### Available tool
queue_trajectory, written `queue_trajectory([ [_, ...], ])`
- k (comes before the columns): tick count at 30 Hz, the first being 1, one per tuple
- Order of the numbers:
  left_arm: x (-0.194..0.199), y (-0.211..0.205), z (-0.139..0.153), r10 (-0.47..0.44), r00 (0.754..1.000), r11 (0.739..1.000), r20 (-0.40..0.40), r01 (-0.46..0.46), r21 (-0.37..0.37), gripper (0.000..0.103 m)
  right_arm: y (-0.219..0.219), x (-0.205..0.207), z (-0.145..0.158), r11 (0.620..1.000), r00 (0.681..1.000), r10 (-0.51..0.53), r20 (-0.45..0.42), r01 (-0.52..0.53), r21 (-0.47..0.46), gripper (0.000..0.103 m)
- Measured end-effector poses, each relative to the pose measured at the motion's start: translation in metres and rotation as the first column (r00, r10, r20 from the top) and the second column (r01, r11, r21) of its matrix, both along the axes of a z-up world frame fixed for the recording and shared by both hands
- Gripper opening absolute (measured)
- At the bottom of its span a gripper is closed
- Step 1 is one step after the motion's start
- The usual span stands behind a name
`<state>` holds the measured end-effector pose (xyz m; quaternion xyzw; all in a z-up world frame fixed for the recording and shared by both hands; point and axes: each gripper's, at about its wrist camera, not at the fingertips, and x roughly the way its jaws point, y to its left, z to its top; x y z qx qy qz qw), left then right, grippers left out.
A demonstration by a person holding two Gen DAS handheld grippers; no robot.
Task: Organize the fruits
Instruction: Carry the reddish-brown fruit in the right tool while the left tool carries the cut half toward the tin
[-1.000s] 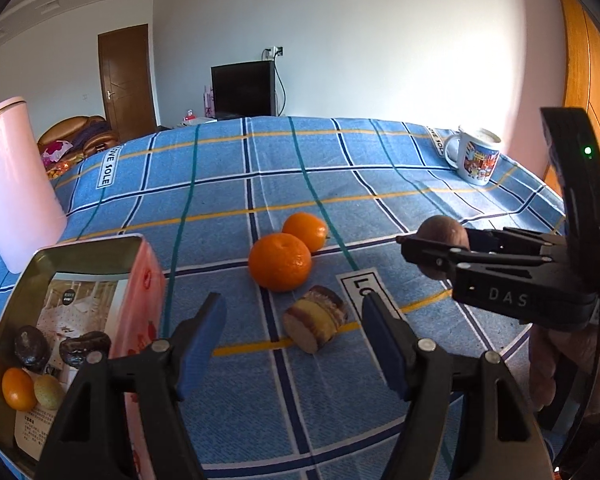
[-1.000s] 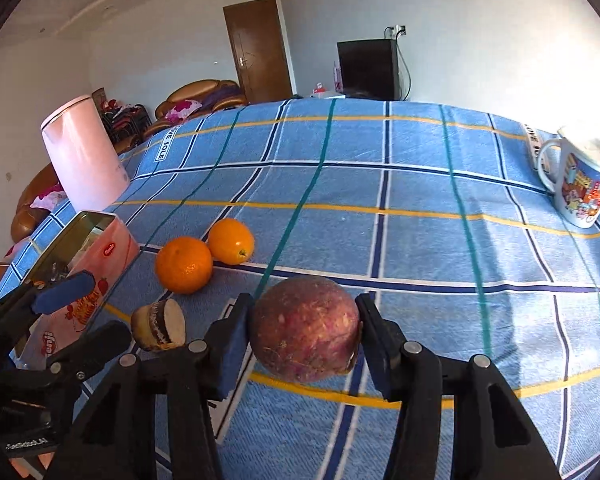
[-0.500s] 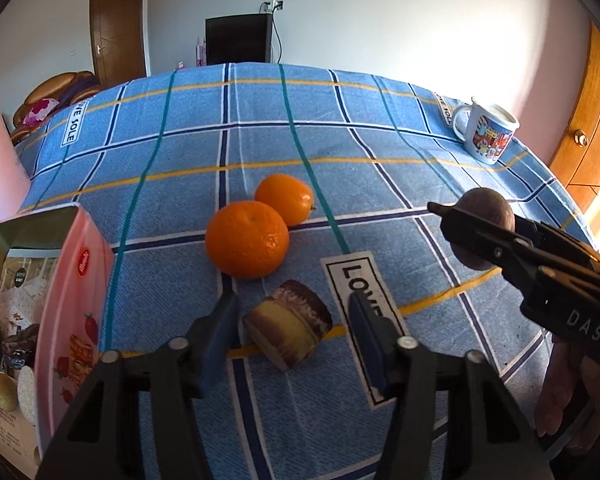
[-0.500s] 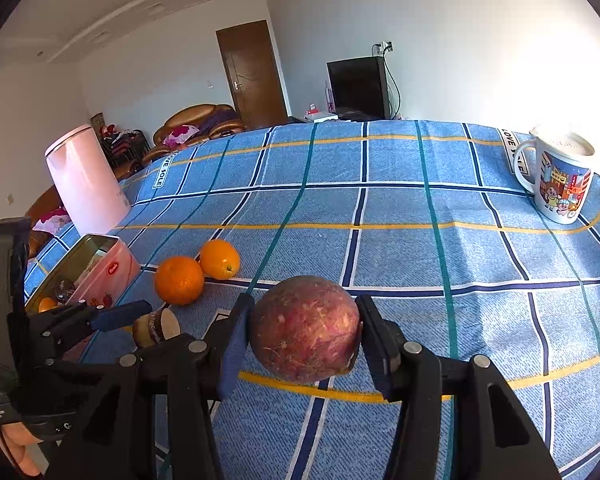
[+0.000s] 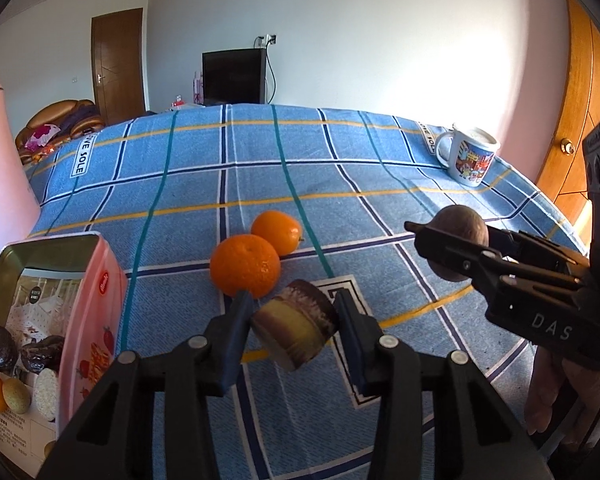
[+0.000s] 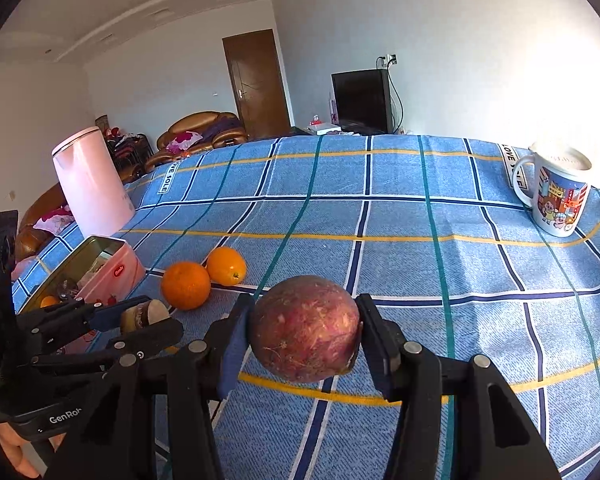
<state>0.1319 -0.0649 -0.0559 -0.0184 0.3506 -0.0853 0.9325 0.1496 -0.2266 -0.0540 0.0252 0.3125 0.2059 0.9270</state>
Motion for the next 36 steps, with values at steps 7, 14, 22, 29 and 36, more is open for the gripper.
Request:
queue_trajectory([
  [7,-0.008,0.000,0.008,0.012,0.998,1.000,0.067,-0.013,0.010,0.044,0.001,-0.008,0.005,1.000,0.999,0.012,0.051,-0.012,0.001,0.053],
  [14,-0.015,0.003,0.012,0.030,0.993,0.999,0.115,-0.031,0.008,0.044,0.001,-0.016,0.010,1.000,0.995,0.015,0.103,-0.016,0.003,0.053],
  [22,-0.024,0.004,0.017,0.040,0.985,0.999,0.168,-0.043,0.012,0.044,-0.001,-0.025,0.015,1.000,0.987,0.015,0.159,-0.017,0.011,0.053],
  [29,-0.031,0.004,0.021,0.048,0.977,0.998,0.210,-0.053,0.016,0.044,-0.002,-0.031,0.017,1.000,0.982,0.012,0.189,-0.015,0.011,0.053],
  [36,-0.038,0.005,0.024,0.052,0.968,0.998,0.247,-0.060,0.023,0.044,-0.002,-0.039,0.021,1.000,0.973,0.012,0.228,-0.015,0.011,0.053],
])
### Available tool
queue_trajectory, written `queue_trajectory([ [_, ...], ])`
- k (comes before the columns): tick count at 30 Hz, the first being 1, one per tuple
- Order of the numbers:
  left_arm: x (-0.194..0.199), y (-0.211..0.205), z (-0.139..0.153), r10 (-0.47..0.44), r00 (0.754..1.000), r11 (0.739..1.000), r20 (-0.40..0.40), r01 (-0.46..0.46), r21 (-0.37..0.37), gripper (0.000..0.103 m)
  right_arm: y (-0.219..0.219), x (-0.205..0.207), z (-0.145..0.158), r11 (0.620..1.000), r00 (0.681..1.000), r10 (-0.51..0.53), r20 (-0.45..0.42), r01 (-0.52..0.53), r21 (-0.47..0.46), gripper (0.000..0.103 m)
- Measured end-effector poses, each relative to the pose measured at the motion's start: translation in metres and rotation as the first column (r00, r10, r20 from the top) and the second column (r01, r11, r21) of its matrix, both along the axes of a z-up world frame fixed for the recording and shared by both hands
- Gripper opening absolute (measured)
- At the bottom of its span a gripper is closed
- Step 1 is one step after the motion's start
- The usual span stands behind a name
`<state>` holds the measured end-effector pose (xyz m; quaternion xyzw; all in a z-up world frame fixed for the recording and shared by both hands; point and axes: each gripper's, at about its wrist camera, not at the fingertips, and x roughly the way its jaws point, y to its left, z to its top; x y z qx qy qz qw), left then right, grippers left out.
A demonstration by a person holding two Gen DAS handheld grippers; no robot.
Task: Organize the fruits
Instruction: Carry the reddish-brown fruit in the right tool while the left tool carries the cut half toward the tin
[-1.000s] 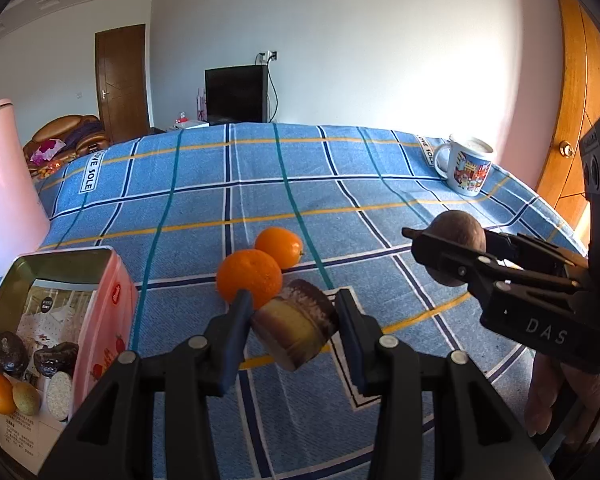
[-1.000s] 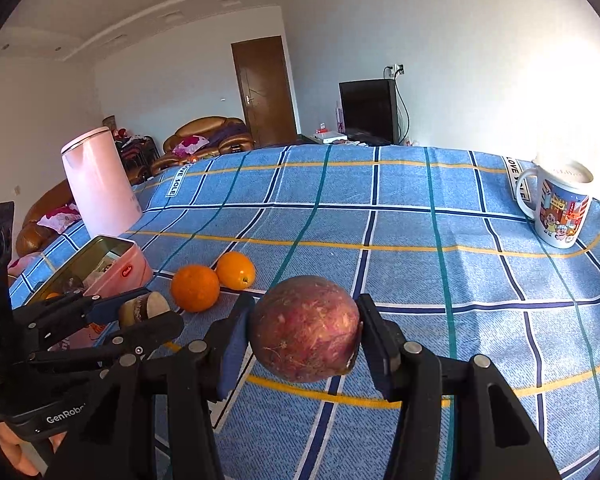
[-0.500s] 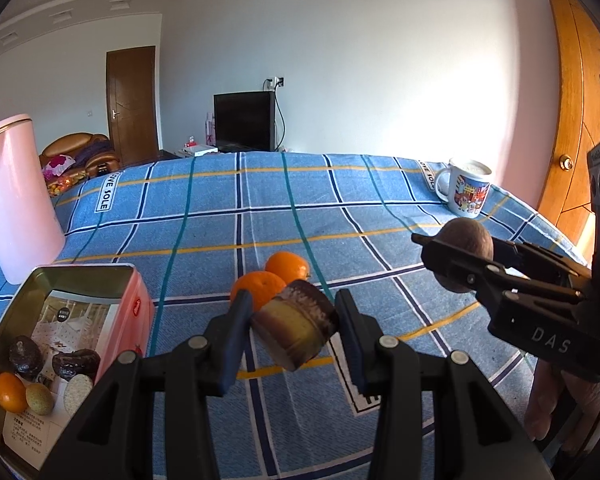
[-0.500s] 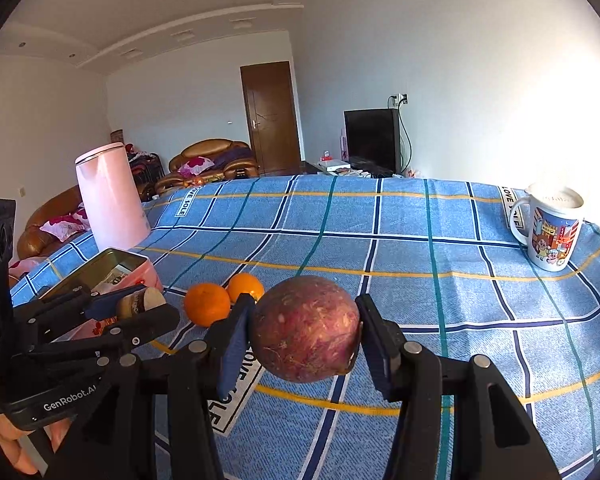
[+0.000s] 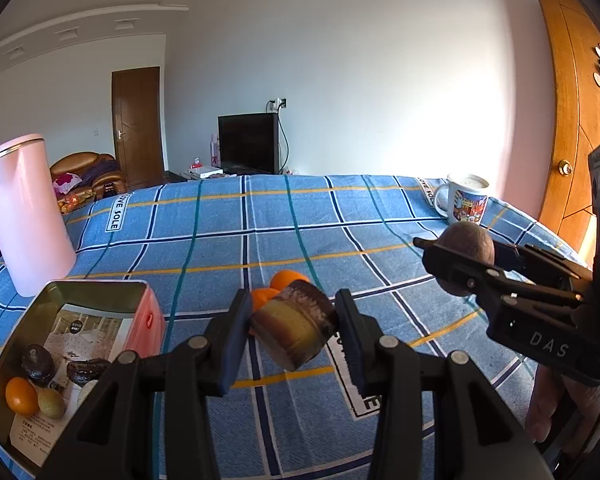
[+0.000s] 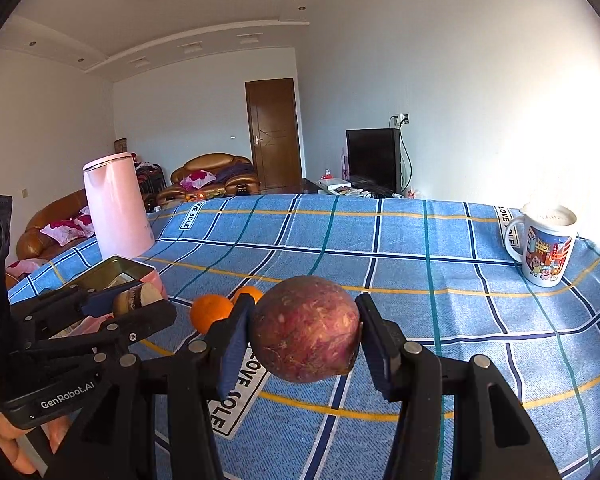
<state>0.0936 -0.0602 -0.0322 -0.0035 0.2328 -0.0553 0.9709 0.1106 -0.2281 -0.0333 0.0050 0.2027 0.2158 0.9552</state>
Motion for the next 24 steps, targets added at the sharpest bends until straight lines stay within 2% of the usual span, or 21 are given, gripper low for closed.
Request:
queue_trajectory([
  [9,-0.012,0.003,0.004,0.005,0.999,1.000,0.044,-0.005,0.004,0.044,0.001,-0.009,0.002,1.000,0.999,-0.004,0.054,0.005,-0.016,0.053],
  [13,-0.018,0.013,0.005,0.015,0.999,1.000,0.049,-0.015,-0.005,0.044,0.006,-0.007,0.002,1.000,0.999,0.011,0.035,-0.011,-0.005,0.053],
  [24,-0.035,0.070,0.006,0.106,0.993,0.993,0.047,-0.103,-0.058,0.044,0.066,-0.006,0.007,0.992,0.992,0.127,0.011,-0.126,-0.027,0.053],
])
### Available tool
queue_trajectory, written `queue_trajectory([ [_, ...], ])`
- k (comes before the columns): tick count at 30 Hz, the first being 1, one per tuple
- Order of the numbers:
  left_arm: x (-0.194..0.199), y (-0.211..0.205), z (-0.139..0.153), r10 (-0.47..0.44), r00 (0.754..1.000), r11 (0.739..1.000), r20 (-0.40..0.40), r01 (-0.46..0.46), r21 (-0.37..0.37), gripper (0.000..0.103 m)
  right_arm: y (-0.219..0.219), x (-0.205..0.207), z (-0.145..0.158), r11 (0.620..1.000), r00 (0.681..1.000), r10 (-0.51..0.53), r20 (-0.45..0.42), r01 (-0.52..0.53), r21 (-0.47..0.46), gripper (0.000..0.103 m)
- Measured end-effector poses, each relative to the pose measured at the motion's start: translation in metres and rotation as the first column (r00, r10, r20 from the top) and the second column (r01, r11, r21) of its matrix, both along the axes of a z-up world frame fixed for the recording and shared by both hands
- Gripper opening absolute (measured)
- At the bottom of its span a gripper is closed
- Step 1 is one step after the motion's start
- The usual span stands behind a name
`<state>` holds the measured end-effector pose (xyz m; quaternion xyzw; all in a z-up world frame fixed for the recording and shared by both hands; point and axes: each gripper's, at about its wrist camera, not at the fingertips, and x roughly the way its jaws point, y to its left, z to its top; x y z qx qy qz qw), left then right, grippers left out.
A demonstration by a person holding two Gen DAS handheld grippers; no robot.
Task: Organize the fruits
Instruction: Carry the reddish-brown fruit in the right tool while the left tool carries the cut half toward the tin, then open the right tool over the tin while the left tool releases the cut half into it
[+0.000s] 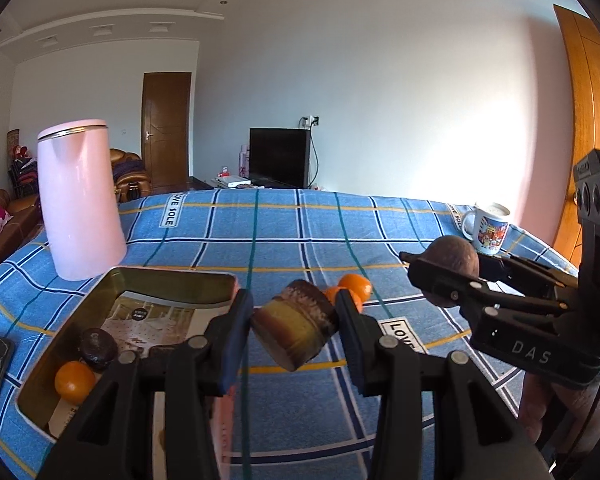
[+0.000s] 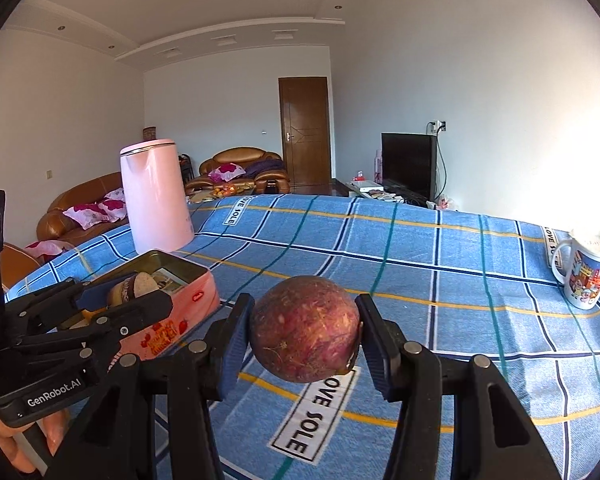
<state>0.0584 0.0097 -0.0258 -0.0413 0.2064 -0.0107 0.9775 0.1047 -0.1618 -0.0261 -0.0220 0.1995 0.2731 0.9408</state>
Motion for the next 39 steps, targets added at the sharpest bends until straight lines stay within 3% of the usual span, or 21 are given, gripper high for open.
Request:
queue_trajectory([
  [11,-0.020,0.076,-0.003,0.165,0.986,0.985,-0.026,-0.166,-0.039,0.044,0.088,-0.010,0.006,0.982,0.982,0.185,-0.027,-0.185,-0.026,0.053],
  [22,-0.037,0.121,-0.019,0.242,0.968,0.965,-0.070,-0.248,-0.087,0.045,0.165,-0.019,-0.012,0.937,0.946,0.314,-0.077,-0.322,-0.133,0.053],
  [28,-0.043,0.132,-0.024,0.263,0.961,0.958,-0.082,-0.270,-0.098,0.046,0.185,-0.024,-0.024,0.912,0.930,0.348,-0.122,-0.365,-0.188,0.054],
  [31,-0.046,0.133,-0.024,0.267,0.961,0.957,-0.075,-0.273,-0.100,0.055,0.193,-0.027,-0.026,0.889,0.911,0.388,-0.141,-0.410,-0.203,0.057],
  [34,-0.050,0.133,-0.018,0.269,0.961,0.955,-0.056,-0.274,-0.110,0.063,0.188,-0.035,-0.021,0.891,0.914,0.394,-0.099,-0.406,-0.203,0.068],
  [39,-0.051,0.127,-0.007,0.251,0.968,0.962,-0.031,-0.253,-0.103,0.069,0.148,-0.034,-0.009,0.913,0.937,0.345,-0.054,-0.348,-0.212,0.069],
])
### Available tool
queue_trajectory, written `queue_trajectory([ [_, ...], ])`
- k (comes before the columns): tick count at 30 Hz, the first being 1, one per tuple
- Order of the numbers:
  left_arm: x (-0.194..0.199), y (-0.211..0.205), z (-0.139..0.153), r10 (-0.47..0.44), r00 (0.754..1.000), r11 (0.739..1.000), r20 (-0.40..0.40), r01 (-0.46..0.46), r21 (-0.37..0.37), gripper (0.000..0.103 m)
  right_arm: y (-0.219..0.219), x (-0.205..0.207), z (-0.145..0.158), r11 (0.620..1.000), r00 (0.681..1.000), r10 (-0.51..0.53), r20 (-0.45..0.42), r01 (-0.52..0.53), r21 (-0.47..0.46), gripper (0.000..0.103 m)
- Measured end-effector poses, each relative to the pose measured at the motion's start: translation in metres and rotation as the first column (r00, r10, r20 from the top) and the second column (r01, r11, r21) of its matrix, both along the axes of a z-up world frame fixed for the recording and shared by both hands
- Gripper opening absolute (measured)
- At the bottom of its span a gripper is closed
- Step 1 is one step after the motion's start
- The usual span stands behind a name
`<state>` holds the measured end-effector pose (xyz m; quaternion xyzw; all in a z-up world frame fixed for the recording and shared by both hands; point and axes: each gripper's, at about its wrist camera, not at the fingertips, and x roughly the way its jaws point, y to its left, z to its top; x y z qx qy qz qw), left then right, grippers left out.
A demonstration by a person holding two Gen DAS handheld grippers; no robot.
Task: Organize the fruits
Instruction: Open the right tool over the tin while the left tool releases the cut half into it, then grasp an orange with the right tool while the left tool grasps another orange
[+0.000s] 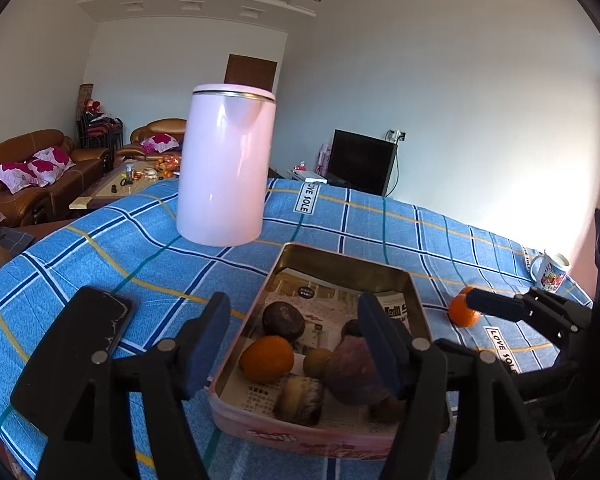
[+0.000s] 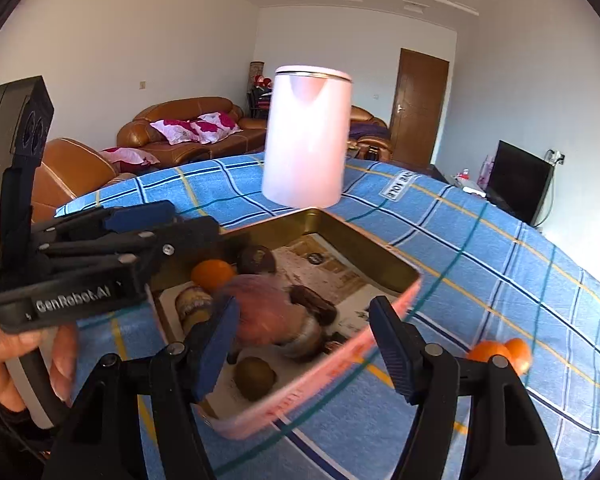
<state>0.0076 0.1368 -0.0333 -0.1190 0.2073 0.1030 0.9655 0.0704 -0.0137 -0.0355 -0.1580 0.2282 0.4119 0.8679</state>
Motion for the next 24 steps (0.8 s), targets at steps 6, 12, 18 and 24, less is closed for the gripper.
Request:
queue_trajectory([
  [6,0.012,-0.024,0.006,-0.051,0.999,0.999,-0.003,0.051,0.019,0.071,-0.083,0.040,0.010,0.981,0.981,-0.191,-0.028,0.192,0.038,0.070],
  [12,0.034,-0.070,0.014,-0.132,0.991,0.988,-0.018,0.133,0.076,0.073,-0.139,0.076,0.010,0.926,0.926,-0.370,-0.076,0.374,0.047,0.070],
  [18,0.067,-0.113,0.012,-0.209,0.976,0.970,-0.068,0.216,0.114,0.073,-0.147,0.102,-0.001,0.906,0.898,-0.411,-0.158,0.422,0.041,0.070],
  [24,0.096,-0.128,0.005,-0.218,0.969,0.967,-0.117,0.231,0.105,0.073,-0.138,0.129,-0.012,0.899,0.878,-0.415,-0.240,0.436,0.038,0.070],
])
